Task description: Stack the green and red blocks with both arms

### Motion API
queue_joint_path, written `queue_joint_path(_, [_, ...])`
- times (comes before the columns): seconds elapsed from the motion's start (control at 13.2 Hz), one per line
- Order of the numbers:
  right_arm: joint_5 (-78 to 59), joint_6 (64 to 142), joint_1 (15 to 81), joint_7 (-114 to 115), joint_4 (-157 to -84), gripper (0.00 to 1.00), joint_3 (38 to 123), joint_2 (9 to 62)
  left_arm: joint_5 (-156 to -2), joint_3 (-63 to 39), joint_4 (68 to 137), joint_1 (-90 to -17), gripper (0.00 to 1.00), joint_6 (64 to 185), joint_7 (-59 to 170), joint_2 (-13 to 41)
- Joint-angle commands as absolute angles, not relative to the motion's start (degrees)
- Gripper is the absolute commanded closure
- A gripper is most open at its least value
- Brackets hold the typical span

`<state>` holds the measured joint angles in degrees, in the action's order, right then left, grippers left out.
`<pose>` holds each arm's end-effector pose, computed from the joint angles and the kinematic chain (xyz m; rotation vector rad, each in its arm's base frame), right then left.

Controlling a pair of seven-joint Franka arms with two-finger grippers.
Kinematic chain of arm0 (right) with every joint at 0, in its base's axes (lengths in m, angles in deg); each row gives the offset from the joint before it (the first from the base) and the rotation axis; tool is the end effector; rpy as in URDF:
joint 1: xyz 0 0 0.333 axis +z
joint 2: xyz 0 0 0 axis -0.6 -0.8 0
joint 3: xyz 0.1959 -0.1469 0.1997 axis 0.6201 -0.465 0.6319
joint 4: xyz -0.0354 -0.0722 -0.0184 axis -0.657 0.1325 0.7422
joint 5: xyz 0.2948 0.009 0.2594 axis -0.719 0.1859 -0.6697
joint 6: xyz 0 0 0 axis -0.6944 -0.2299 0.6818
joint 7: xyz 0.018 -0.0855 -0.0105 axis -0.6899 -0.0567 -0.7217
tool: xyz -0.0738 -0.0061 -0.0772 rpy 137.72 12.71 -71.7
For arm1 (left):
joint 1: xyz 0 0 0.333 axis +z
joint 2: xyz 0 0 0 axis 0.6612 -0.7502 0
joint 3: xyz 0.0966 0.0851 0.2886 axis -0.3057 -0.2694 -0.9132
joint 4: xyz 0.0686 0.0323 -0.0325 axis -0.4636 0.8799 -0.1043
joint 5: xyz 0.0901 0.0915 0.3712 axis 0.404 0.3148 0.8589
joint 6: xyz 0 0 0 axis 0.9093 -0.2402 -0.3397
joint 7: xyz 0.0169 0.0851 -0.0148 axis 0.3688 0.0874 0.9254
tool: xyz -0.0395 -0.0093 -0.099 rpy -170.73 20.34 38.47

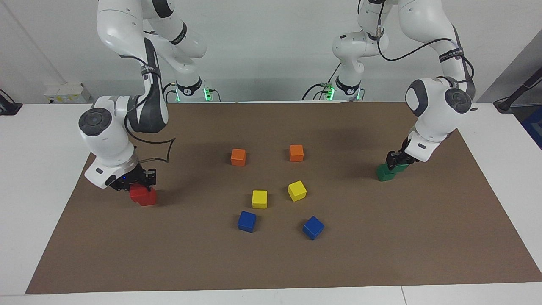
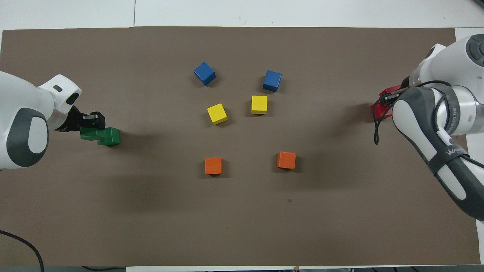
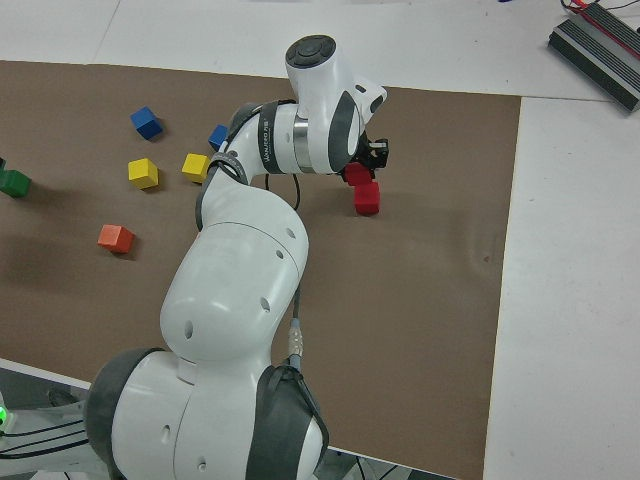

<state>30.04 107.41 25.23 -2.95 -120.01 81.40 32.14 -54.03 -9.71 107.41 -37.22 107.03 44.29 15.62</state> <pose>0.6364 -0.0521 0.3711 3.0389 0.3255 -0.0036 0.5795 -0.0089 0.3853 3.1176 0.0966 -0.0549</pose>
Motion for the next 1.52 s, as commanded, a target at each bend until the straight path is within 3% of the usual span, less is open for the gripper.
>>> queue_joint_path(0.0, [28.66, 109.93, 23.51, -5.53, -124.31, 1.00, 82.48, 34.99, -54.01, -9.39, 108.10, -36.99, 1.00, 108.41, 43.28, 15.61])
queue_joint_path(0.38, [26.73, 111.59, 23.60, -5.70, -125.97, 1.00, 82.48, 35.78, -54.01, -9.30, 109.33, -37.17, 1.00, 109.47, 43.37, 15.26])
queue_joint_path(0.61, [26.73, 118.09, 23.60, -5.62, -130.01, 1.00, 82.39, 36.57, -54.01, -9.39, 110.04, -37.17, 1.00, 109.99, 43.46, 15.34])
queue_joint_path(0.99, [26.73, 118.63, 23.60, -5.44, -130.29, 1.00, 82.39, 36.57, -54.01, -9.39, 110.04, -37.17, 1.00, 110.08, 43.55, 15.26])
queue_joint_path(1.06, [26.73, 118.72, 23.60, -5.44, -130.29, 1.00, 82.39, 36.49, -54.01, -9.39, 110.04, -37.17, 0.95, 110.08, 43.46, 15.26])
queue_joint_path(1.14, [26.73, 119.68, 23.60, -5.35, -130.55, 1.00, 82.39, 36.48, -54.01, -9.39, 110.21, -37.17, 0.84, 110.08, 43.46, 15.34])
queue_joint_path(1.37, [26.73, 122.06, 23.42, -5.09, -131.96, 1.00, 82.39, 36.57, -54.01, -9.30, 110.30, -37.17, 0.75, 110.08, 43.46, 15.34])
queue_joint_path(1.44, [26.73, 122.15, 23.25, -5.09, -131.96, 1.00, 82.39, 36.57, -54.01, -9.39, 110.30, -37.26, 0.67, 110.08, 43.54, 15.26])
